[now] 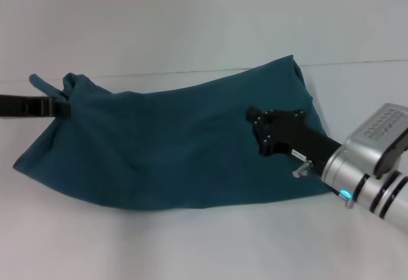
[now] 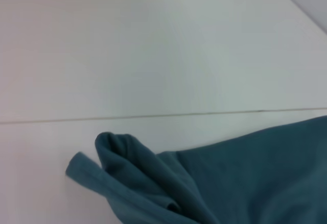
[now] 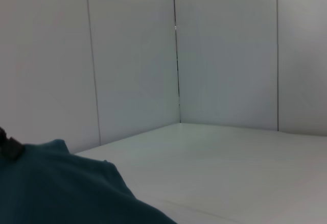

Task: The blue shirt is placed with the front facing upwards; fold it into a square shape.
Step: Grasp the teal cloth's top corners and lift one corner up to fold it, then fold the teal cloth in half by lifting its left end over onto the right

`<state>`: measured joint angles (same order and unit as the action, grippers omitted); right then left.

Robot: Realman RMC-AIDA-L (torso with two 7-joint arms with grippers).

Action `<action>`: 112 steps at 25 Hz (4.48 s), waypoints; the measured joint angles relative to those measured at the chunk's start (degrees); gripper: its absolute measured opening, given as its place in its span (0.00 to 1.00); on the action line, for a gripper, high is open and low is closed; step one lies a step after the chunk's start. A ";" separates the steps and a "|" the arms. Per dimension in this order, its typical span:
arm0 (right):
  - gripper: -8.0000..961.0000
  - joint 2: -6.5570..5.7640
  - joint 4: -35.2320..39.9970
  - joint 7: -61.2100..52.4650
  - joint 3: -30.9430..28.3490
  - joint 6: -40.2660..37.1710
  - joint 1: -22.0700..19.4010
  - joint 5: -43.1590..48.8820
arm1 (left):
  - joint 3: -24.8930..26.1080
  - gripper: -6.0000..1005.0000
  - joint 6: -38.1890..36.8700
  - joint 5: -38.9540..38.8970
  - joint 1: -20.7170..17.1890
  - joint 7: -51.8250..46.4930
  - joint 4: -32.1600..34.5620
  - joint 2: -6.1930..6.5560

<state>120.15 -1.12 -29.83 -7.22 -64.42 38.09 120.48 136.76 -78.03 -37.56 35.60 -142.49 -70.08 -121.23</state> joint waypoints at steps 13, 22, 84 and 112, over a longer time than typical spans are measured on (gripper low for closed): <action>0.02 0.55 -12.92 13.96 -8.19 17.06 5.98 0.04 | 2.59 0.02 -4.22 -3.14 0.26 -0.32 -4.54 1.07; 0.03 0.75 -19.53 21.46 -15.19 27.34 10.18 0.29 | 3.54 0.02 -6.79 -9.32 0.12 1.03 -5.56 2.52; 0.03 -0.91 -25.80 24.06 -21.66 26.73 3.97 2.33 | 1.38 0.02 -9.44 -27.60 1.71 11.94 -1.22 -1.18; 0.03 -4.96 -22.08 24.00 -60.30 21.72 -12.24 12.76 | -35.46 0.09 26.98 -43.67 8.02 18.85 24.46 -3.37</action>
<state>115.20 -23.20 -5.83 -67.53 -42.69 25.85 133.24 101.29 -51.05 -81.23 43.62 -123.64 -45.62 -124.60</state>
